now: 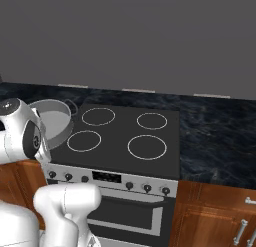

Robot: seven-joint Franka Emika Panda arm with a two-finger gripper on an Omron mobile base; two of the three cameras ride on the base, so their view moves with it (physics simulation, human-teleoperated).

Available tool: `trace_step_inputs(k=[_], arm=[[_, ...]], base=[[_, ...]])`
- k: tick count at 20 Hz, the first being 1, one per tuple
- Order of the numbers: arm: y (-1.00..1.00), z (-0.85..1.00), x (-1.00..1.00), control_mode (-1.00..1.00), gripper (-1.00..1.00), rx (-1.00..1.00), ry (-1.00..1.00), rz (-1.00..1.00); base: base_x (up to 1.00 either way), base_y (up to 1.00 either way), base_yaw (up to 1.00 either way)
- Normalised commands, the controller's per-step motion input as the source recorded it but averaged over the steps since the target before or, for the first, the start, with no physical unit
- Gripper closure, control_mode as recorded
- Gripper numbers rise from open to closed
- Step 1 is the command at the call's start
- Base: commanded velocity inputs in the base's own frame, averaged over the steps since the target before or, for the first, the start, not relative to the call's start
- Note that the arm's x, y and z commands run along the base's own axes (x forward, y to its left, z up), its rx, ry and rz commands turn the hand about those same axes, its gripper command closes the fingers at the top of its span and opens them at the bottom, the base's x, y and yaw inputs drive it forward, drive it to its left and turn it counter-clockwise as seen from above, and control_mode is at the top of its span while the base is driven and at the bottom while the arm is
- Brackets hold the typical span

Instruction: Move the pot and pan from the stove into the sink.

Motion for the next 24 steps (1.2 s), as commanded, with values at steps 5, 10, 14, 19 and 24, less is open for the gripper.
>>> trace_step_inputs(k=[5, 10, 14, 19, 24], arm=[[0.00, 0.00, 0.00, -1.00, 1.00, 0.00, 0.00, 0.00], [0.00, 0.00, 0.00, -1.00, 1.00, 0.00, 0.00, 0.00], [0.00, 0.00, 0.00, -1.00, 1.00, 0.00, 0.00, 0.00], [0.00, 0.00, 0.00, 1.00, 1.00, 0.00, 0.00, 0.00], [0.00, 0.00, 0.00, 1.00, 1.00, 0.00, 0.00, 0.00]], base=[[0.00, 0.00, 0.00], [0.00, 0.00, 0.00], [0.00, 0.00, 0.00], [-0.09, -0.03, 0.00], [-0.47, -0.14, 0.12]])
